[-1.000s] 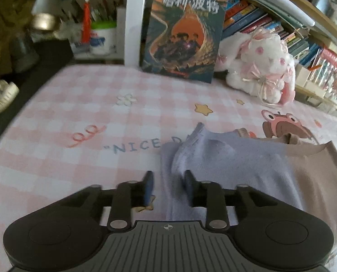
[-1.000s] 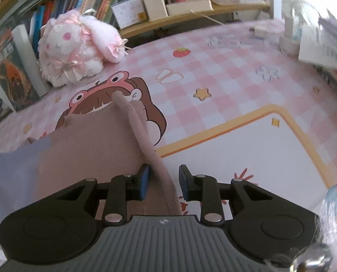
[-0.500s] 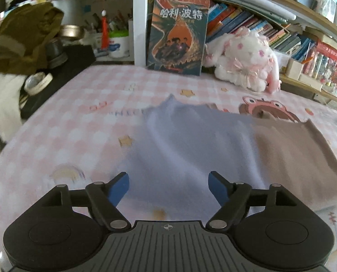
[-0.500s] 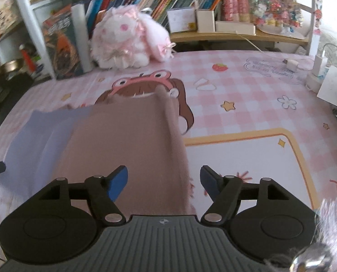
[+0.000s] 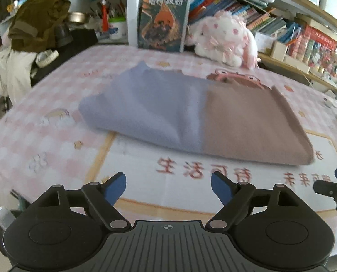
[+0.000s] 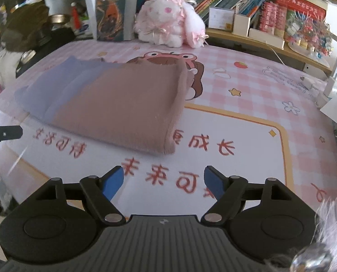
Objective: Fold clothes
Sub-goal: 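Open both grippers and release the folded sweater, then grasp the lavender side edge with the left gripper while the right gripper grasps the tan edge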
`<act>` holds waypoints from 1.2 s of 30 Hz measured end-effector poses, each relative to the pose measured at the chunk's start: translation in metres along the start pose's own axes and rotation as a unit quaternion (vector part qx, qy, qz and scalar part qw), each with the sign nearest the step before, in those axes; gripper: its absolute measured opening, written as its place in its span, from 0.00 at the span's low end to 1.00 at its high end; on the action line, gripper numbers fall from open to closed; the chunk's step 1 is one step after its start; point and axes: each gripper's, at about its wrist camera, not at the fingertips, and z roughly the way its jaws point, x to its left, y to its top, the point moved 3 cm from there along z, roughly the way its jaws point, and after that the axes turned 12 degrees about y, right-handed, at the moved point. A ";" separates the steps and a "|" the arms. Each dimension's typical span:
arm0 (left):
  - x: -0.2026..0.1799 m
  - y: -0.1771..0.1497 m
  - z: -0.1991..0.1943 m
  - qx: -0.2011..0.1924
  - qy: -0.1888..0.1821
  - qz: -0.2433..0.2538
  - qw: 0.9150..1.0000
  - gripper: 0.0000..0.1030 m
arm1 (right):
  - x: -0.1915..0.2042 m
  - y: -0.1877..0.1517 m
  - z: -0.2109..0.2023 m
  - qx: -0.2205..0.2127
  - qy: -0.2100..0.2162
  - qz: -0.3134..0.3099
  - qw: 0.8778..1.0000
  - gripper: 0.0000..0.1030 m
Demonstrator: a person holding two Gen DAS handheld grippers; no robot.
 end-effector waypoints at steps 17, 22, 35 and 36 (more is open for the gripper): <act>0.052 0.006 0.055 0.097 -0.141 -0.330 0.928 0.81 | -0.006 0.004 0.002 0.012 0.002 0.002 1.000 0.77; 0.087 -0.001 0.087 0.108 -0.189 -0.470 0.855 0.68 | -0.014 0.018 0.008 0.006 -0.002 0.035 0.999 0.76; 0.128 0.016 0.145 0.102 -0.180 -0.570 0.795 0.51 | -0.053 0.049 0.034 0.008 -0.017 0.185 0.983 0.52; 0.128 0.018 0.147 0.103 -0.182 -0.569 0.795 0.52 | -0.055 0.051 0.039 0.009 -0.018 0.193 0.981 0.51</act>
